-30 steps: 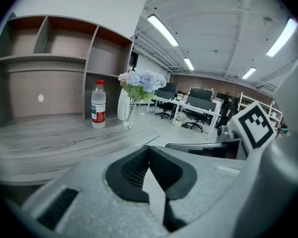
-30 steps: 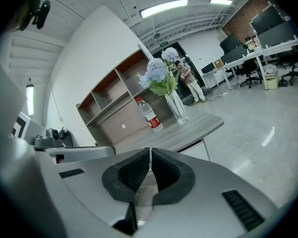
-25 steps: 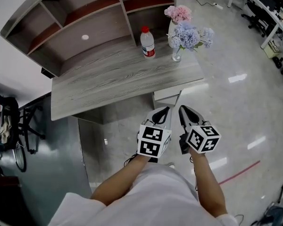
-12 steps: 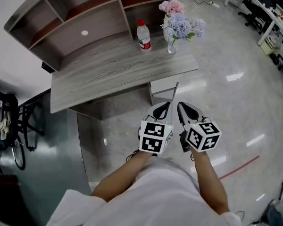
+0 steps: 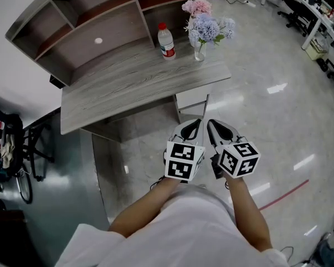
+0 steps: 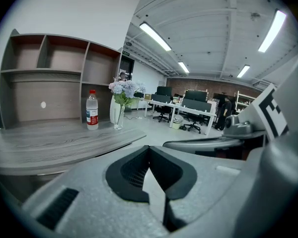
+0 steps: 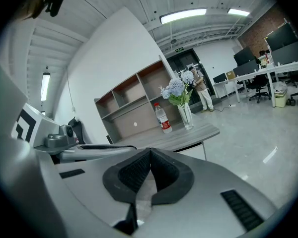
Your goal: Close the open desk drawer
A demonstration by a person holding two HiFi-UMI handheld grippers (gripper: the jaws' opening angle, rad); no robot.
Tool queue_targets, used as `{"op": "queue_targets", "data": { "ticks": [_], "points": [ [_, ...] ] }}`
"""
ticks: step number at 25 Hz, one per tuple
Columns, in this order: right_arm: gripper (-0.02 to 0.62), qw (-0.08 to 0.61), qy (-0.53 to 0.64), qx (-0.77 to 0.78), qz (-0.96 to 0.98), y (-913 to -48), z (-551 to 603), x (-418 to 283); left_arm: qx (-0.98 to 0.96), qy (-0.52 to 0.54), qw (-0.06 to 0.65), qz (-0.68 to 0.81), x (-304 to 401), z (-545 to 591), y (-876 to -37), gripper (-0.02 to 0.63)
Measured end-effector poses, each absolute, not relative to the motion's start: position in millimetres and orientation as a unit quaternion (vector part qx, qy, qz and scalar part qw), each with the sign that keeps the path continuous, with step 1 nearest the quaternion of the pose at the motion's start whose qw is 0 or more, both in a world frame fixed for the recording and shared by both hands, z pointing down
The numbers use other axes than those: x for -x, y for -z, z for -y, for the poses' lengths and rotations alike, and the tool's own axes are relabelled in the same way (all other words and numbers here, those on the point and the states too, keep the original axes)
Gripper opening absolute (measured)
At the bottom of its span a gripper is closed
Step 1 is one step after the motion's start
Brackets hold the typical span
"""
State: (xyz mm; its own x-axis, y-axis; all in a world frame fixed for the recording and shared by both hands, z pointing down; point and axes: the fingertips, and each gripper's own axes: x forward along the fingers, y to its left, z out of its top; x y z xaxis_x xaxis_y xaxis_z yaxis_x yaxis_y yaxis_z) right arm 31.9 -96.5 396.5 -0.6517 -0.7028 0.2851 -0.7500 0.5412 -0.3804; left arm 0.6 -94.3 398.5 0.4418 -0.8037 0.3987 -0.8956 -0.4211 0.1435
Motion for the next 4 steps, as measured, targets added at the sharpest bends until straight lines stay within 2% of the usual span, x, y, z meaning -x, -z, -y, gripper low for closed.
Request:
{"op": "queue_targets", "data": {
  "ticks": [4],
  "points": [
    [0.002,0.05,-0.241,-0.413,0.877,-397.8,93.5,-31.0,-0.832,-0.14,0.17,0.508,-1.4,91.2,-398.9,0.002]
  ]
}}
